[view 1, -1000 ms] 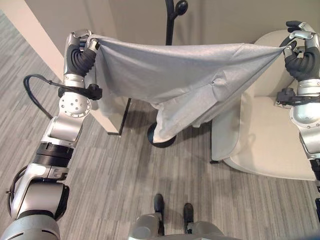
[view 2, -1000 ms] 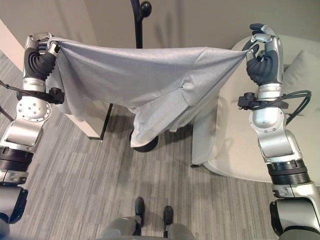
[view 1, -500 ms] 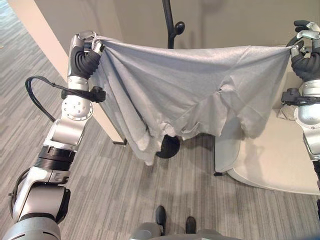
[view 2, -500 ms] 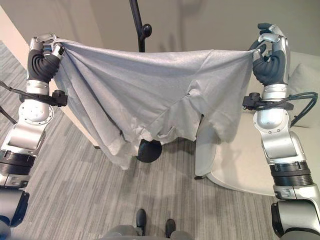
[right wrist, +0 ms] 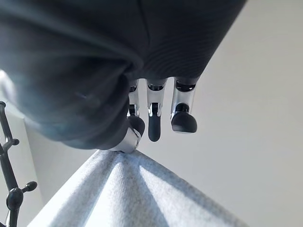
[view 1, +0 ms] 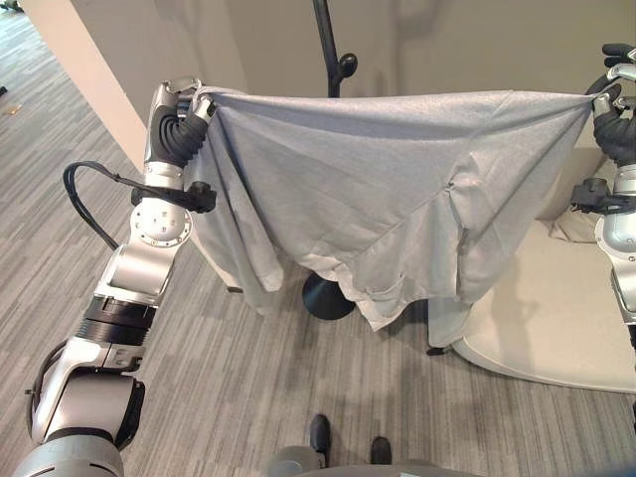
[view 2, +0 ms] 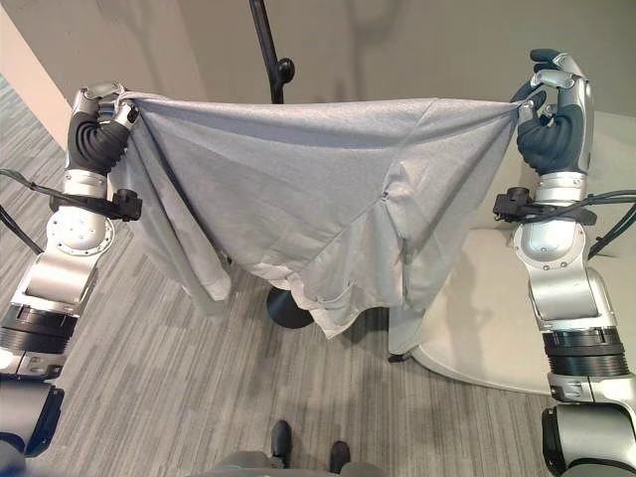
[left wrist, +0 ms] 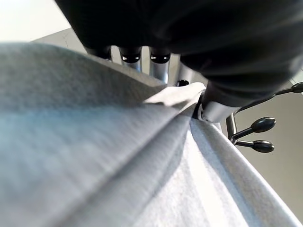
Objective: Hang the clothes on the sofa on the clothes rack.
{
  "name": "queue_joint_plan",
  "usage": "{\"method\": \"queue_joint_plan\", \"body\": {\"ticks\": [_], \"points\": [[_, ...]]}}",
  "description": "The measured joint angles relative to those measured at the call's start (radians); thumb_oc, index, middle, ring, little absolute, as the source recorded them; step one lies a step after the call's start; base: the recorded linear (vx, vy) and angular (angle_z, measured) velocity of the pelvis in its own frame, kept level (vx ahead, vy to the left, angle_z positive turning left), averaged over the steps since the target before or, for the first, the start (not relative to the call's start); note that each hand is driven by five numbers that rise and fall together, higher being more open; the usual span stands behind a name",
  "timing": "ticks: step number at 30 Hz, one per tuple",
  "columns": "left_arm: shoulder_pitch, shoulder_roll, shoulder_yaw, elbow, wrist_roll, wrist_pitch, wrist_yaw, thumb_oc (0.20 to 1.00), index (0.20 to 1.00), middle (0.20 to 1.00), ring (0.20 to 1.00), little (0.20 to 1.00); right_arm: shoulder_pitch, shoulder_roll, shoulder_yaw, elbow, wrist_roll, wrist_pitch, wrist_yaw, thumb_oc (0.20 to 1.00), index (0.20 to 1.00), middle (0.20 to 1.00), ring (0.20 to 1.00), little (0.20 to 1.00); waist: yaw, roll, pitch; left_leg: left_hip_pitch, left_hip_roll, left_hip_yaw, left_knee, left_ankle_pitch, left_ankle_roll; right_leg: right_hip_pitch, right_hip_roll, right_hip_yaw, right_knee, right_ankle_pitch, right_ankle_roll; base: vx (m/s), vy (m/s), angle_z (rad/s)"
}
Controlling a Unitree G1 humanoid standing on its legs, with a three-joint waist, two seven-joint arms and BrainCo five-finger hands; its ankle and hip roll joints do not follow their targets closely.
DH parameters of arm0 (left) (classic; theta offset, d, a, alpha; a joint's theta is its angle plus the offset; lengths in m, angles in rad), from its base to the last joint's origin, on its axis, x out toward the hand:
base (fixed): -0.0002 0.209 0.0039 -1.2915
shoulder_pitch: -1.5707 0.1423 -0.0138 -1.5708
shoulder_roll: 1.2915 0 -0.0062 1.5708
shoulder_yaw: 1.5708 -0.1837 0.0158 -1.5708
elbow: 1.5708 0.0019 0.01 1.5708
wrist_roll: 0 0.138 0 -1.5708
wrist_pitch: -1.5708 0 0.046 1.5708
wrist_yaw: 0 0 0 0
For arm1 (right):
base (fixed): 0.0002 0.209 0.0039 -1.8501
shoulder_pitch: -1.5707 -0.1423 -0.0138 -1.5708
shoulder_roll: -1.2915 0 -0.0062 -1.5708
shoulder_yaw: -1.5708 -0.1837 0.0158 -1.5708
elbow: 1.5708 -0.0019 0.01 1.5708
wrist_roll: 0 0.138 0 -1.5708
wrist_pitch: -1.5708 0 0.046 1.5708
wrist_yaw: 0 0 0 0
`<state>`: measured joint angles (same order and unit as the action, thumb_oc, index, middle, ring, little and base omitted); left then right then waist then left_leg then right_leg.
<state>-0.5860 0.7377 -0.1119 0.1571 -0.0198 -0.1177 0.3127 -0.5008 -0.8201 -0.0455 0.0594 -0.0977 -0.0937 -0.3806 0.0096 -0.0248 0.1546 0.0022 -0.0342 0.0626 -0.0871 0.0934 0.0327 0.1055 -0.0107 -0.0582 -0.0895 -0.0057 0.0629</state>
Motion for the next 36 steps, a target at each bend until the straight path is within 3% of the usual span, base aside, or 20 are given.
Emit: {"method": "queue_joint_plan", "body": {"ticks": [12, 15, 17, 18, 19, 20, 22, 23, 24, 28, 30, 36], "points": [[0.069, 0.008, 0.022, -0.041, 0.000, 0.001, -0.003, 0.200, 0.200, 0.200, 0.200, 0.200, 0.011, 0.019, 0.004, -0.001, -0.002, 0.002, 0.017, 0.200, 0.200, 0.200, 0.200, 0.200, 0.003, 0.001, -0.011, -0.003, 0.009, 0.062, 0.000, -0.016, 0.003, -0.056, 0.002, 0.067, 0.043, 0.005, -0.003, 0.01, 0.115, -0.20], [0.073, 0.013, 0.029, -0.038, 0.000, 0.002, -0.011, 0.200, 0.200, 0.200, 0.200, 0.200, 0.033, 0.019, 0.004, -0.001, -0.020, 0.004, 0.026, 0.200, 0.200, 0.200, 0.200, 0.200, -0.008, 0.017, -0.004, -0.002, 0.019, 0.085, 0.000, -0.020, 0.013, -0.189, 0.008, 0.078, 0.300, -0.059, 0.067, -0.01, 0.109, -0.33], [0.072, 0.013, 0.029, -0.036, 0.000, 0.003, -0.012, 0.200, 0.200, 0.200, 0.200, 0.200, 0.033, 0.019, 0.004, 0.000, -0.020, 0.005, 0.026, 0.200, 0.200, 0.200, 0.200, 0.200, -0.023, 0.023, 0.002, 0.001, 0.016, 0.089, 0.000, -0.025, 0.038, -0.261, -0.001, 0.074, 0.422, -0.107, 0.100, 0.10, 0.058, -0.11], [0.070, 0.007, 0.031, -0.035, 0.000, 0.003, -0.012, 0.200, 0.200, 0.200, 0.200, 0.200, 0.034, 0.019, 0.004, -0.001, -0.020, 0.004, 0.025, 0.200, 0.200, 0.200, 0.200, 0.200, -0.031, 0.020, 0.003, 0.002, 0.006, 0.085, -0.001, -0.037, 0.055, -0.292, 0.002, 0.081, 0.466, -0.135, 0.085, 0.10, 0.036, 0.14], [0.069, 0.003, 0.031, -0.036, 0.000, 0.003, -0.014, 0.200, 0.200, 0.200, 0.200, 0.200, 0.035, 0.017, 0.002, -0.009, -0.020, 0.004, 0.024, 0.200, 0.200, 0.200, 0.200, 0.200, -0.044, 0.016, 0.004, 0.002, -0.013, 0.082, -0.001, -0.033, 0.040, -0.320, 0.004, 0.127, 0.422, -0.136, 0.076, 0.14, 0.025, 0.16], [0.067, 0.006, 0.035, -0.036, 0.000, 0.003, -0.013, 0.200, 0.200, 0.200, 0.200, 0.200, 0.035, 0.016, -0.003, -0.019, -0.020, 0.001, 0.024, 0.200, 0.200, 0.200, 0.200, 0.200, -0.048, 0.010, 0.005, 0.001, -0.024, 0.080, 0.000, -0.043, 0.052, -0.337, 0.001, 0.137, 0.387, -0.126, 0.071, 0.17, 0.010, 0.29], [0.066, 0.002, 0.035, -0.036, 0.001, 0.003, -0.013, 0.200, 0.200, 0.200, 0.200, 0.200, 0.043, 0.013, -0.009, -0.031, -0.019, -0.001, 0.016, 0.200, 0.200, 0.200, 0.200, 0.200, -0.059, 0.012, 0.009, 0.002, -0.037, 0.050, -0.001, -0.046, 0.052, -0.338, 0.006, 0.160, 0.314, -0.046, 0.066, 0.13, -0.028, 0.35], [0.065, 0.000, 0.034, -0.039, 0.001, 0.002, -0.014, 0.200, 0.200, 0.200, 0.200, 0.200, 0.052, 0.008, -0.013, -0.034, -0.019, -0.001, 0.015, 0.200, 0.200, 0.200, 0.200, 0.200, -0.065, 0.014, 0.009, 0.001, -0.037, 0.034, -0.001, -0.047, 0.049, -0.321, 0.007, 0.162, 0.276, -0.010, 0.063, 0.09, -0.063, 0.48], [0.065, 0.001, 0.035, -0.041, 0.001, 0.001, -0.015, 0.200, 0.200, 0.200, 0.200, 0.200, 0.061, 0.000, -0.015, -0.033, -0.019, -0.001, 0.015, 0.200, 0.200, 0.200, 0.200, 0.200, -0.072, 0.015, 0.008, -0.001, -0.033, 0.014, -0.001, -0.046, 0.041, -0.282, 0.011, 0.152, 0.210, 0.040, 0.034, 0.13, -0.053, 0.44], [0.064, 0.001, 0.034, -0.041, 0.000, 0.000, -0.021, 0.200, 0.200, 0.200, 0.200, 0.200, 0.065, -0.022, -0.016, -0.034, -0.017, -0.003, 0.015, 0.200, 0.200, 0.200, 0.200, 0.200, -0.061, 0.020, 0.012, -0.009, -0.009, -0.025, 0.000, -0.034, 0.015, -0.209, 0.031, 0.122, 0.072, 0.103, -0.023, 0.07, -0.107, 0.27], [0.059, 0.002, 0.034, -0.042, -0.001, -0.003, -0.020, 0.200, 0.200, 0.200, 0.200, 0.200, 0.061, -0.046, -0.018, -0.034, -0.017, -0.009, 0.015, 0.200, 0.200, 0.200, 0.200, 0.200, -0.060, 0.019, 0.011, -0.031, -0.005, -0.032, -0.001, -0.037, 0.011, -0.192, 0.032, 0.111, 0.000, 0.131, -0.022, 0.01, -0.096, 0.16], [0.057, -0.020, 0.030, -0.039, -0.001, -0.002, -0.020, 0.200, 0.200, 0.200, 0.200, 0.200, 0.059, -0.053, -0.024, -0.032, 0.001, -0.009, 0.014, 0.200, 0.200, 0.200, 0.200, 0.200, -0.058, 0.014, 0.017, -0.036, 0.013, -0.061, -0.001, -0.032, -0.013, -0.187, 0.046, 0.095, -0.001, 0.133, -0.031, 0.13, -0.103, 0.13]]}}
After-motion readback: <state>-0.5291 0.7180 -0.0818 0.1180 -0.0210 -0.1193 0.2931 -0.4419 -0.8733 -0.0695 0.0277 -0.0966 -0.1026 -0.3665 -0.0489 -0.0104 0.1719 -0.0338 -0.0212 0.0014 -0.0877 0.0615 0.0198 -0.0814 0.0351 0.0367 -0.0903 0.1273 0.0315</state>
